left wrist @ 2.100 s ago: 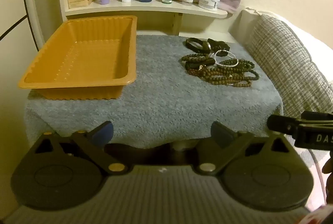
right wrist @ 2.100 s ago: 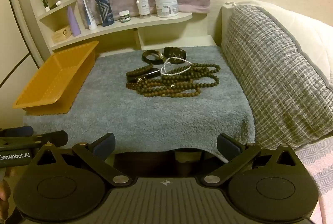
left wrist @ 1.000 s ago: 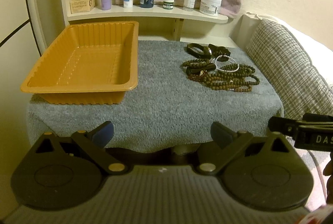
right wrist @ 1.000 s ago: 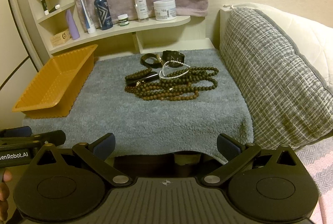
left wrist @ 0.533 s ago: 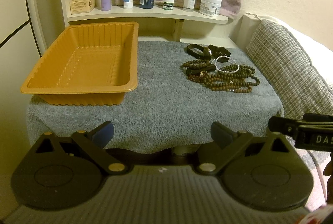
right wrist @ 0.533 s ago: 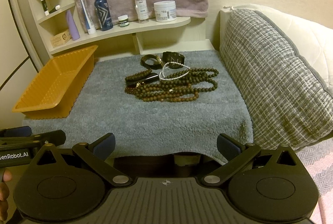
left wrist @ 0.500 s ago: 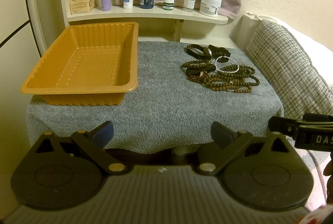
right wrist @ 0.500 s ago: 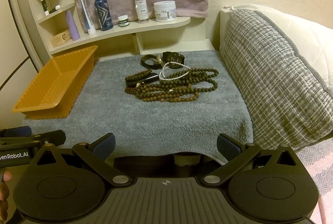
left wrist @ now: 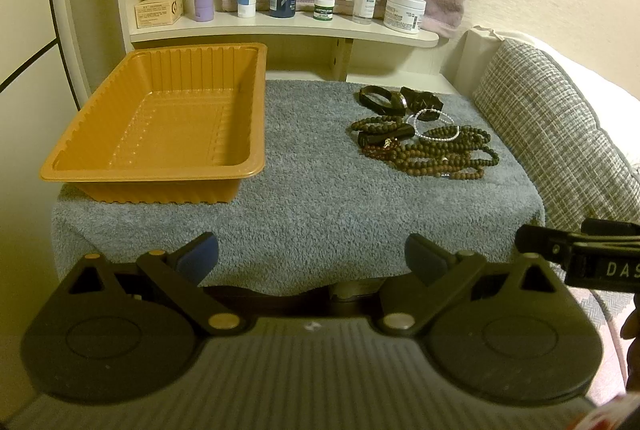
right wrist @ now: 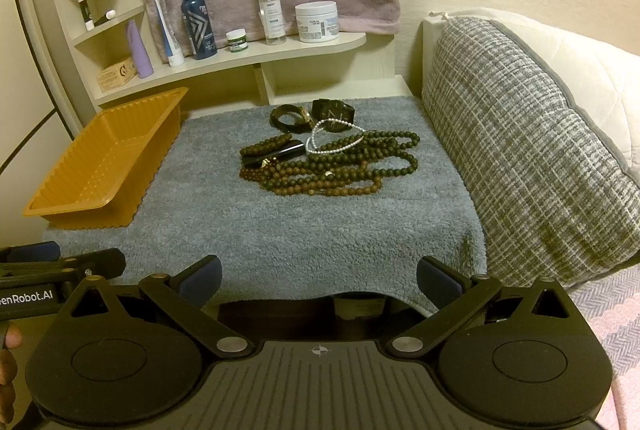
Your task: Organize jewelry
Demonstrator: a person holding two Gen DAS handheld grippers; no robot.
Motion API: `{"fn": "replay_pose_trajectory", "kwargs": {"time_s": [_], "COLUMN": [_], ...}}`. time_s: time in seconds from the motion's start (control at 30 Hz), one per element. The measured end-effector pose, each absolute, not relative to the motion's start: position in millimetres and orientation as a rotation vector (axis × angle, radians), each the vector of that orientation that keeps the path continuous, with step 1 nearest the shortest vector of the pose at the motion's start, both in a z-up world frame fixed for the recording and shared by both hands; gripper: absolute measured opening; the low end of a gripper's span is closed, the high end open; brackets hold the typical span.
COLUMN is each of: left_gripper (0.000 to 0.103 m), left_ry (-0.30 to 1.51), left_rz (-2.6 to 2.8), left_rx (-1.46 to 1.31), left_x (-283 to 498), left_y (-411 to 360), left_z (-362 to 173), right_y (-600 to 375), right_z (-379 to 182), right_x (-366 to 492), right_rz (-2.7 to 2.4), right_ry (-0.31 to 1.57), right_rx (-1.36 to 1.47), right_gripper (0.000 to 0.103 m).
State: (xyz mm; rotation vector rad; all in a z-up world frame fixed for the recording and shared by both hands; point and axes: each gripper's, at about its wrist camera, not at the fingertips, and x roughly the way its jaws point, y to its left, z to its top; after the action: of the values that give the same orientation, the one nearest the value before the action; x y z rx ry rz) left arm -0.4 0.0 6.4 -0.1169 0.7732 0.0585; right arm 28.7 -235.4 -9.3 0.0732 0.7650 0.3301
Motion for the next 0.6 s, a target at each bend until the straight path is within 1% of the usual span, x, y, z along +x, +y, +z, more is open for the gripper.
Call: {"fn": "replay_pose_trajectory", "kwargs": {"time_s": [0.6], "left_gripper": [0.099], "left_ry": [0.771], "left_rz": [0.059], "left_rx": [-0.119], "left_x": [0.8], "left_y": [0.7], "left_z": [8.7], "right_y": [-235.1], "right_z": [-8.7], "right_x": [28.2], "right_rz": [0.329], "right_ry": [0.764], "right_rx": [0.075], "right_gripper": [0.103]}}
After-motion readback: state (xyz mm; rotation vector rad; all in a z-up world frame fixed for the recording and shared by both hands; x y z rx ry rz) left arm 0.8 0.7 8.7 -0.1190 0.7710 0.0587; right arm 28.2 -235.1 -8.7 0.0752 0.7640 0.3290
